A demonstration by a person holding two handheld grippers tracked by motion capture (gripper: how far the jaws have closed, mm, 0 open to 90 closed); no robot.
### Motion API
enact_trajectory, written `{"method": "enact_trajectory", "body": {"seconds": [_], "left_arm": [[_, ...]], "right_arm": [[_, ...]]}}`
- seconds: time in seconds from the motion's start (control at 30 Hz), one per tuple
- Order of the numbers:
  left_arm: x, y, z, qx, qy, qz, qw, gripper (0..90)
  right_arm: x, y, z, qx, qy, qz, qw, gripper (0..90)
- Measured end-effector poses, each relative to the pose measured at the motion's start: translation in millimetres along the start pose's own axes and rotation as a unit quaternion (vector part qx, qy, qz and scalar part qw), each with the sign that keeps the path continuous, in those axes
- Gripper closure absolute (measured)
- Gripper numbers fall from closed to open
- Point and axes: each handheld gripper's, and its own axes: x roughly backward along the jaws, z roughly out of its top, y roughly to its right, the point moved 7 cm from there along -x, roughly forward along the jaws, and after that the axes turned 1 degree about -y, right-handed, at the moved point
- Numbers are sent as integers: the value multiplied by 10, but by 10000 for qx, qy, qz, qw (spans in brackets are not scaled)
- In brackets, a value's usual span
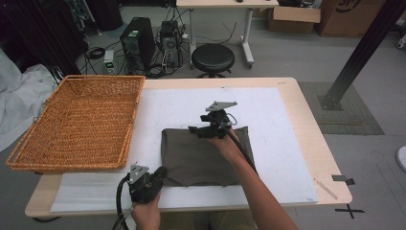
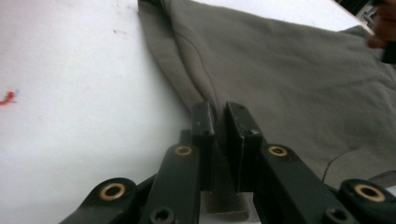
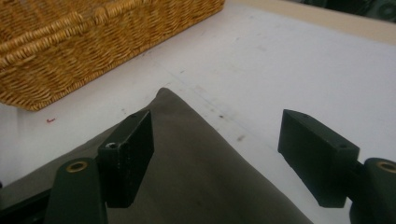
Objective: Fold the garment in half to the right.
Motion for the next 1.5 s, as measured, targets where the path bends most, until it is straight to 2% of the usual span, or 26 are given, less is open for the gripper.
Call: {"method": "enact_trajectory", "body": {"seconds": [0.07, 0.2, 0.33, 0.4, 0.63, 0.77, 0.8, 0.87, 0.93, 1.1, 1.2, 1.37, 1.5], "left_arm": [[0, -2, 0, 28, -8, -8, 10000, 824], [-5, 2, -13, -68, -71, 43, 9999, 823], [-13, 5, -19, -114, -111, 76, 9998, 823], [-16, 6, -18, -120, -118, 78, 9998, 823], [-16, -6, -34, -122, -135, 77, 9998, 823], [-17, -3, -33, -124, -119, 78, 9998, 823], [-15, -2, -32, -124, -109, 79, 9998, 823], [-6, -1, -29, -108, -79, 60, 9999, 823], [7, 5, -23, -38, -28, -2, 10000, 823], [51, 110, 26, 31, 210, -157, 9997, 822], [69, 236, 119, 16, 361, -337, 9988, 822], [61, 532, 291, -225, 502, -616, 9966, 821], [20, 758, 379, -337, 566, -836, 9943, 821]], "right_arm": [[-154, -37, 33, 80, -89, 66, 9999, 282], [-438, -106, 81, 277, -302, 90, 9991, 323], [-683, -179, 80, 477, -663, 147, 9965, 383], [-768, -220, 95, 571, -749, 173, 9954, 428], [-1010, -288, 62, 565, -1176, 340, 9909, 639], [-1047, -312, 48, 509, -1209, 405, 9905, 731], [-1047, -324, 50, 531, -1239, 462, 9898, 770], [-1040, -335, 62, 663, -1284, 408, 9887, 817], [-1015, -346, 82, 732, -1270, 381, 9885, 831], [-837, -348, 215, 749, -989, 526, 9909, 835], [-682, -327, 309, 707, -774, 565, 9929, 835], [-365, -258, 426, 739, -427, 581, 9947, 836], [-76, -147, 489, 608, -142, 543, 9966, 836]]}}
